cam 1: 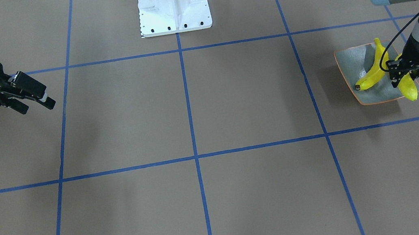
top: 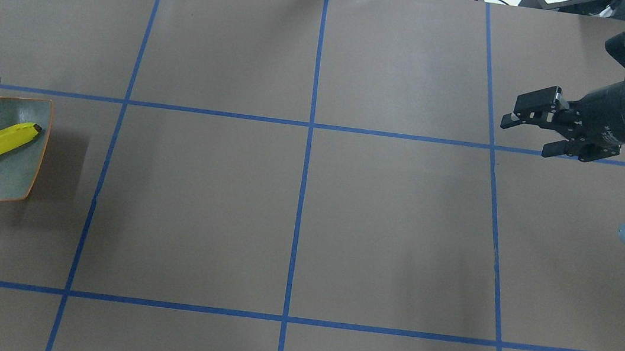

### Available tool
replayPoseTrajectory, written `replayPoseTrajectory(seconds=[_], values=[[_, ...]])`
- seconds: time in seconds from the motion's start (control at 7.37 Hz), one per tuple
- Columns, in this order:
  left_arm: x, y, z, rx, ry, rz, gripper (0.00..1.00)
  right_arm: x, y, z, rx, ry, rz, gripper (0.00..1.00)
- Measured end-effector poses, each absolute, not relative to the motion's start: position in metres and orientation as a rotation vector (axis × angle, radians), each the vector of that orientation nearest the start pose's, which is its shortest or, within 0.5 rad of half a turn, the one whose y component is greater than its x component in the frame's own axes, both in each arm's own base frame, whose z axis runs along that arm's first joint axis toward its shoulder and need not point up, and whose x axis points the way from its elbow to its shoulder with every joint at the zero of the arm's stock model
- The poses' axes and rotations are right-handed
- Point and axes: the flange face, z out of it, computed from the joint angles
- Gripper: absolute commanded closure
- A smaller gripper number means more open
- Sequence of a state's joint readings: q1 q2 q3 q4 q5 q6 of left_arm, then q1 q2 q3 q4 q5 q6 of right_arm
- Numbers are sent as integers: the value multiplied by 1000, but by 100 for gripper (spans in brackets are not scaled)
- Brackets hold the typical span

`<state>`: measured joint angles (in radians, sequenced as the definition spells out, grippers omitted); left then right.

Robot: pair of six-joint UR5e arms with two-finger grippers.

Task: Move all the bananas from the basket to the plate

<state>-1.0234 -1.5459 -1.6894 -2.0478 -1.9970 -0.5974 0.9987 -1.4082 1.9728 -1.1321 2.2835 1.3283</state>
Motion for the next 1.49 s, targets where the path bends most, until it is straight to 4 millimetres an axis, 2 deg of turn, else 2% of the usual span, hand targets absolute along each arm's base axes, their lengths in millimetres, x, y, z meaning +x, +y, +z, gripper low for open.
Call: replayPoseTrajectory(seconds=[0.41,0.68,0.81,0.95,1.09,1.22,1.49], values=[[194,-483,572,249,651,84,1,-223,-472,328,28,-1158,310,0],[194,-483,559,264,668,90,0,-223,-472,327,28,-1160,310,0],[195,-481,542,259,689,97,0,-222,-472,327,28,-1161,310,0],[197,-479,516,235,714,98,0,-217,-472,329,27,-1161,317,0],[198,-479,485,212,733,78,0,-202,-473,338,19,-1158,330,0],[203,-483,453,194,757,41,0,-180,-473,355,14,-1149,329,0],[217,-492,390,141,860,-57,0,-128,-468,406,24,-1102,339,0]])
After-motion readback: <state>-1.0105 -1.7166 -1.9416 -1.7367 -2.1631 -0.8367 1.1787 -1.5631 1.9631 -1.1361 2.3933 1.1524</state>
